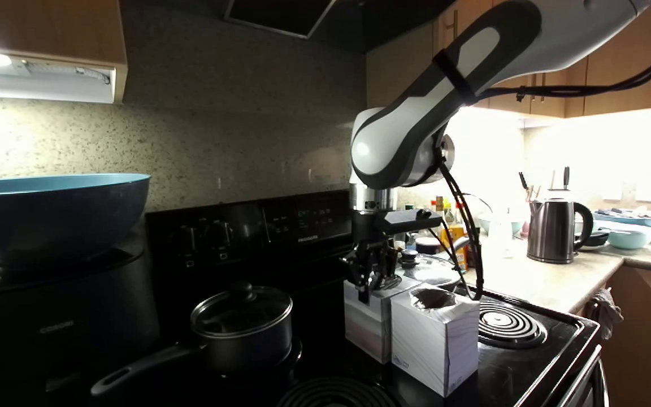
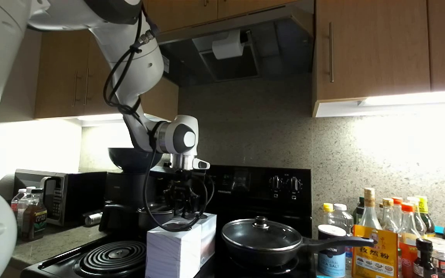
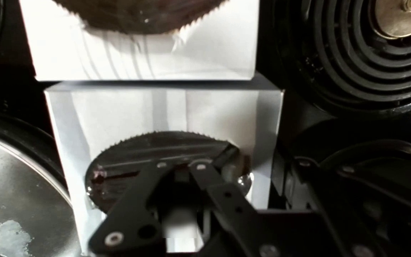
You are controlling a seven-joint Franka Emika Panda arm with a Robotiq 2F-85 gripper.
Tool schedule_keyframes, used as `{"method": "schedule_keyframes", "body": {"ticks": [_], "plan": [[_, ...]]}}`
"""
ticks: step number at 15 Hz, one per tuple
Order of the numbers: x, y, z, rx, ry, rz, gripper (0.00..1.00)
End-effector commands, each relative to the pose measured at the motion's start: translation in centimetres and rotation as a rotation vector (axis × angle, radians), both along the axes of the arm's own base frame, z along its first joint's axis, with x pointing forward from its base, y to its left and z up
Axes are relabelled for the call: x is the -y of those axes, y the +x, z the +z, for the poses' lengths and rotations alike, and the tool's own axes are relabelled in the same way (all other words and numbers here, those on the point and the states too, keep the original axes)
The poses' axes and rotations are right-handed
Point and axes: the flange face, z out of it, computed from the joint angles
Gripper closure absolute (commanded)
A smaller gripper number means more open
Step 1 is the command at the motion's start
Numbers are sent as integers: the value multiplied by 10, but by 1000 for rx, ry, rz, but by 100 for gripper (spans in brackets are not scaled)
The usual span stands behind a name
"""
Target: Turn the front and back tissue boxes to the left
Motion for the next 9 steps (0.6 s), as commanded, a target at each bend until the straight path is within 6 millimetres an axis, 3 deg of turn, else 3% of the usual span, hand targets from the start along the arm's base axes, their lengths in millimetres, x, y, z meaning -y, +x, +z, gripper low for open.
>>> {"method": "schedule_keyframes", "body": {"ticks": [1,4,9], "plan": [[1,1,-7,-24,14,41,95],[-14,-1,-2,-45,-38,199,100],[-41,-4,13,-76,-145,426,99]]}}
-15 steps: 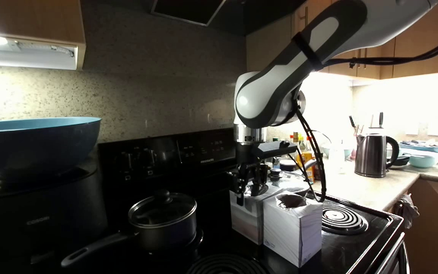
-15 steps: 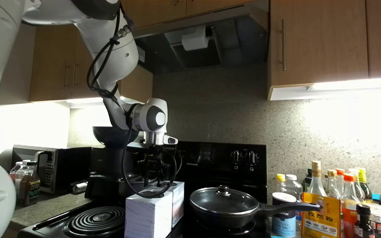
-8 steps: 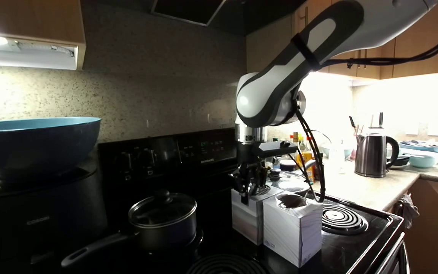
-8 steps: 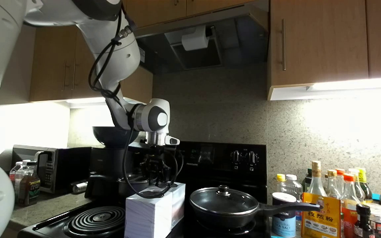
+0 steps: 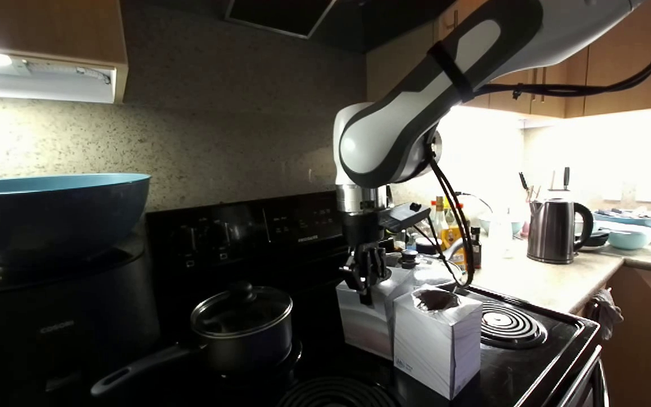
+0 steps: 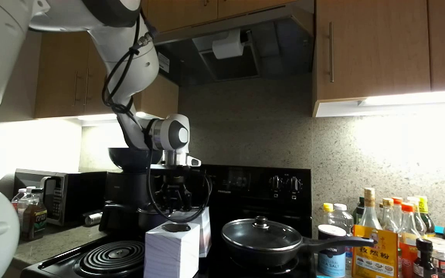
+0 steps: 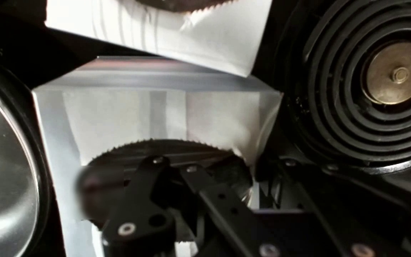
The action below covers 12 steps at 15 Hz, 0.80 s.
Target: Turn the front and back tissue boxes to the left
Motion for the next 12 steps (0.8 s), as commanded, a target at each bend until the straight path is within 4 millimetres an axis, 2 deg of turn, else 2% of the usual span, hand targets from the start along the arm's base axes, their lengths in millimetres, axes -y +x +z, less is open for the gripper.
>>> {"method": "schedule_keyframes", "body": {"ticks": [1,6,7,11,12], "plan": [[-15,-1,11,-26,-88,174,99],[-20,-7,26,-81,-135,411,99],[-22,-3,18,-62,-99,321,97],[-21,-3,20,-70,-114,374,99],[-21,-1,19,-78,-96,476,99]]}}
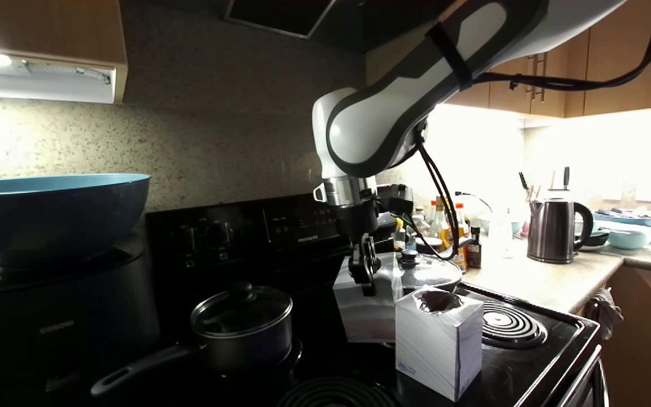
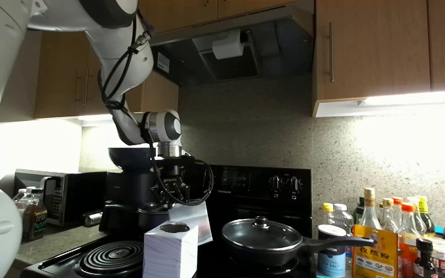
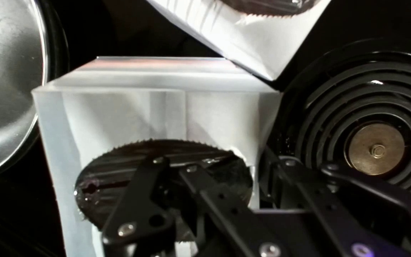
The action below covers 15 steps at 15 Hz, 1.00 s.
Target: Turn the front and back tissue boxes to the left
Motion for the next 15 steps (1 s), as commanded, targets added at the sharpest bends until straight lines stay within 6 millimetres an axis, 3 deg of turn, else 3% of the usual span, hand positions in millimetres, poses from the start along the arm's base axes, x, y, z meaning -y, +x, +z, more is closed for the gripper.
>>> {"method": "schedule_keyframes", "body": {"ticks": [1,6,11,12,15], "plan": [[-1,4,-1,-40,29,165,99],[2,14,-9,-95,36,420,99],[1,14,-13,-83,27,376,97],[3,12,-14,-127,77,511,99],[17,13,-17,-140,47,669,99]]}}
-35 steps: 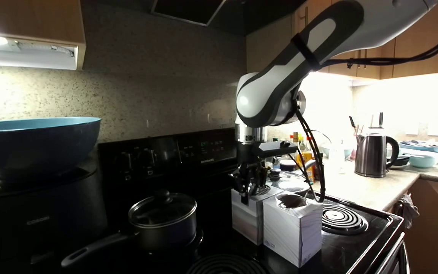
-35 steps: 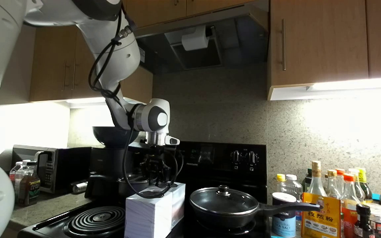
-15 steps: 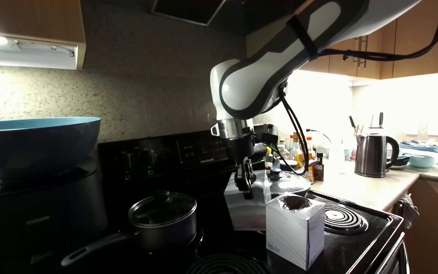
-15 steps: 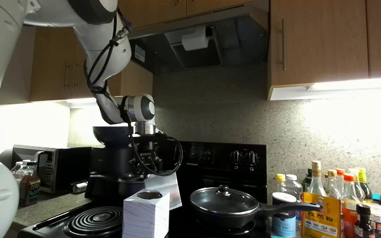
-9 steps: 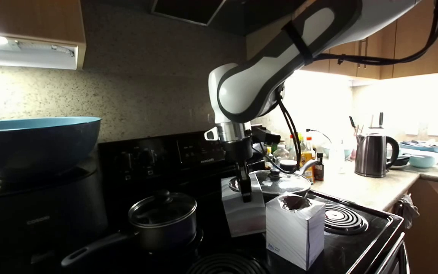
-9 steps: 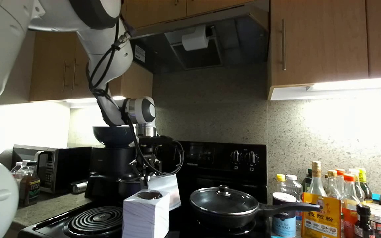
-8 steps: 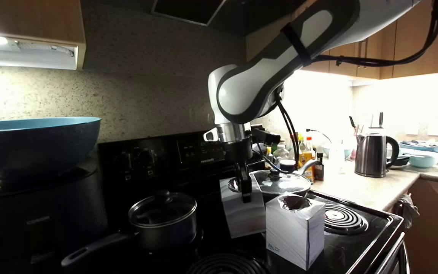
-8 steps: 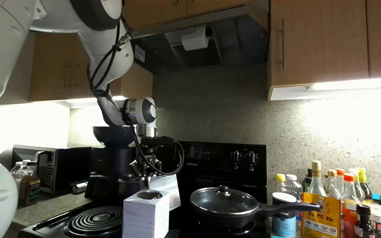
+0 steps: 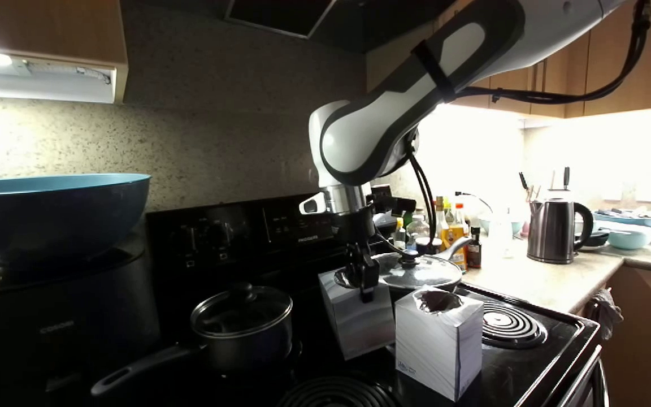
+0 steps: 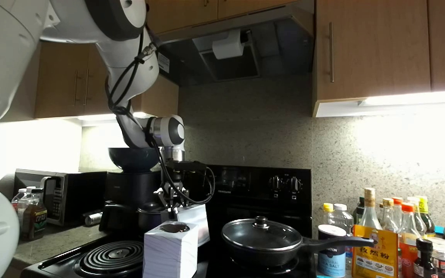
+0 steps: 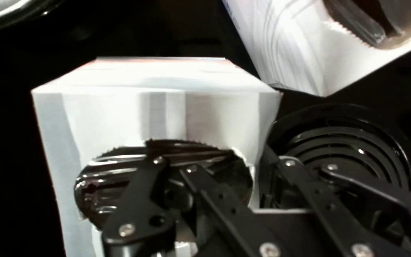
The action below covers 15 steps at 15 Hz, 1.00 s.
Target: Turn the front and back tissue boxes to the left
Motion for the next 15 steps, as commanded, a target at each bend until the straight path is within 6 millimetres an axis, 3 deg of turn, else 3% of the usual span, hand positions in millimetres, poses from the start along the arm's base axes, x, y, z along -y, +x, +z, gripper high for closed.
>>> {"method": "schedule_keyframes", "body": {"ticks": [1,4,8,15], "plan": [[18,0,-3,-42,3,195,99],[38,-4,0,-71,-25,328,99],[60,-10,-3,-86,-24,381,99],[71,-17,-26,-122,81,315,99]]}}
